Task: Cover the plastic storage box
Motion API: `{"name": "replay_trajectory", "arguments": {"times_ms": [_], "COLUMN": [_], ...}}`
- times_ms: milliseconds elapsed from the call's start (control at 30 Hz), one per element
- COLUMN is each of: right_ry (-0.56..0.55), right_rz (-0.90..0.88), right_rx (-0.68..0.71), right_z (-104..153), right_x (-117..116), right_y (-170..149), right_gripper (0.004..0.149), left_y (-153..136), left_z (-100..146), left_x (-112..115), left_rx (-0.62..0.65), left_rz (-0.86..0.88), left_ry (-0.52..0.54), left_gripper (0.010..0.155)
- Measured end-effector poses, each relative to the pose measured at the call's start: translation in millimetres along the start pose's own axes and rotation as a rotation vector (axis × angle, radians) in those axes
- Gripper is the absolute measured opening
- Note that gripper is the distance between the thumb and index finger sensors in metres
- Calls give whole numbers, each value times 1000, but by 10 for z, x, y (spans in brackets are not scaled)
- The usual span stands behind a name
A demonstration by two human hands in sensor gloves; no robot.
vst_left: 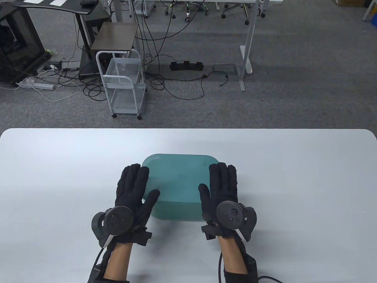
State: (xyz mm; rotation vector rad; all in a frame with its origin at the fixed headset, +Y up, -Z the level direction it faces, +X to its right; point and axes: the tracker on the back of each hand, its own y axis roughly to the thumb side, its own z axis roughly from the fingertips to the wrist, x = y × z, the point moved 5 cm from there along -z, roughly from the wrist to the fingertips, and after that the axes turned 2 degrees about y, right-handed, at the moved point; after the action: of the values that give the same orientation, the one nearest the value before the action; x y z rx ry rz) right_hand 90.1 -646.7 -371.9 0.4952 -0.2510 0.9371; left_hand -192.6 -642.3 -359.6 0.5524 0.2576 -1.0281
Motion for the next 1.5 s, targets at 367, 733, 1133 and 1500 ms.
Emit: {"name": "replay_trajectory", "arguments": {"times_ms": [367,733,1133,1500], "right_ry": [117,231,142,266], "right_rz": [124,232,96,134], "right_rx": [24,-6,-274,-379], "right_z": [98,48,169,582], "right_x": [-370,-388,345,3], "right_y": [-54,-39,-647,-1223], "right_gripper": [74,71,92,90], "left_y": [199,180,-458,-976], "left_z": [153,131,203,498], "left_x": [562,600,-339,60], "left_rx": [131,72,-68,-151], "left_rz": [-249,-207,-102,-103], "left_ry": [-158,-242,-95,-212], "left_gripper": [70,71,91,93]}}
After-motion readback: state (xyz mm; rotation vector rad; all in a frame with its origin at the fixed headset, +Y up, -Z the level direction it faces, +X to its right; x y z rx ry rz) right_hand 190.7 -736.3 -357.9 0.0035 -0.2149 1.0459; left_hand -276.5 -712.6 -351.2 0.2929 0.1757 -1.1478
